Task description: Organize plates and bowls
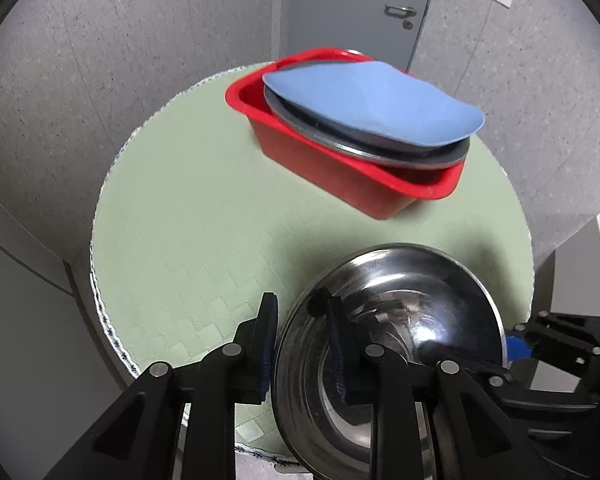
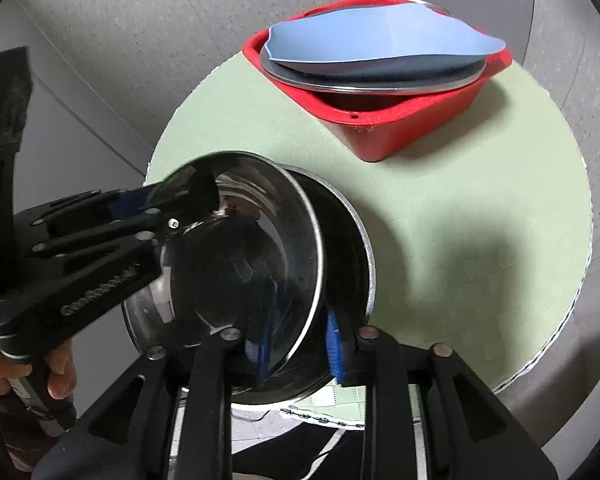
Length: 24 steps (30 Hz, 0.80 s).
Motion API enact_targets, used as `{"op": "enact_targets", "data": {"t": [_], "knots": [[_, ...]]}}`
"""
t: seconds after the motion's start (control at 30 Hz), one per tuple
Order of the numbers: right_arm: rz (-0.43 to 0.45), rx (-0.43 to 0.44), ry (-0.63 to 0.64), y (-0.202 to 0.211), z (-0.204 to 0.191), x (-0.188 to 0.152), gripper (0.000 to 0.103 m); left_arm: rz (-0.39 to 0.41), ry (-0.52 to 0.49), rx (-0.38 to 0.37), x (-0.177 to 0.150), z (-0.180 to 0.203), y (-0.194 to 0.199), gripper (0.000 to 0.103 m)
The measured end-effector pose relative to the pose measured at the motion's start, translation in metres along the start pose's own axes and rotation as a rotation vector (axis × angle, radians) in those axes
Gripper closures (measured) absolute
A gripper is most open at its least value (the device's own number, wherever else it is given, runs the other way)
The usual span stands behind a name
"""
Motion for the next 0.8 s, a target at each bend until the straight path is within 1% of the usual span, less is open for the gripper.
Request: {"op": "enact_targets", "data": {"t": [0.07,0.1,0.17,0.2,0.23,0.33,0.47,0.5,0.53,0.6,0.67,0.73,0.77,0.8], "knots": [[-0.007,0.006,-0.005,0.0,-0.001,0.001,0.071,-0.005,0.001,-0.009,0.001,-0.002,-0.003,0.082],[-0.008,0.011,-0.01,0.0,-0.001,0.002,0.068,-0.006,0.003,-0.016,0.002,-0.001,-0.005,0.082],[-0.007,0.023,-0.022,0.001,-0.002,0.005,0.06,-0.011,-0.002,-0.017,0.001,-0.002,-0.008,0.083],[-0.004,0.012,-0.021,0.002,-0.002,0.007,0.052,-0.015,-0.003,-0.008,0.001,0.001,-0.014,0.083],[0.001,-0.002,-0.019,0.002,-0.001,0.008,0.049,-0.02,0.0,-0.008,0.0,0.0,-0.016,0.083],[0.01,0.001,-0.031,0.002,-0.002,0.011,0.045,-0.022,0.016,-0.022,0.001,0.003,-0.025,0.083],[0.026,-0.014,-0.03,0.004,-0.001,0.011,0.045,-0.011,0.024,-0.034,0.004,0.005,-0.03,0.081],[0.043,-0.02,-0.028,0.009,-0.002,0.012,0.044,-0.001,0.028,-0.036,0.005,0.004,-0.027,0.079],[0.053,-0.02,-0.025,0.014,-0.002,0.012,0.041,0.011,0.032,-0.041,0.007,0.003,-0.023,0.076],[0.075,-0.031,-0.019,0.023,0.0,0.015,0.034,0.03,0.042,-0.034,0.011,0.001,-0.016,0.06],[0.099,-0.03,-0.014,0.036,0.005,0.018,0.034,0.058,0.042,-0.031,0.016,0.0,-0.004,0.056],[0.128,-0.016,-0.02,0.049,0.011,0.024,0.034,0.089,0.042,-0.037,0.027,0.001,0.01,0.056],[0.147,-0.007,-0.03,0.055,0.016,0.028,0.034,0.101,0.042,-0.043,0.031,0.002,0.015,0.054],[0.166,0.002,-0.042,0.061,0.021,0.033,0.034,0.119,0.037,-0.047,0.037,0.005,0.023,0.049]]}}
Point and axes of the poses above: each gripper's, at about its wrist camera, not at the fingertips, and y roughly against the way its jaws point, z to its right, x to its top, the point moved 10 cm from there along -y, roughly the way its jaws point, and after that the axes turned 5 degrees about -y, right-handed, at the moved point
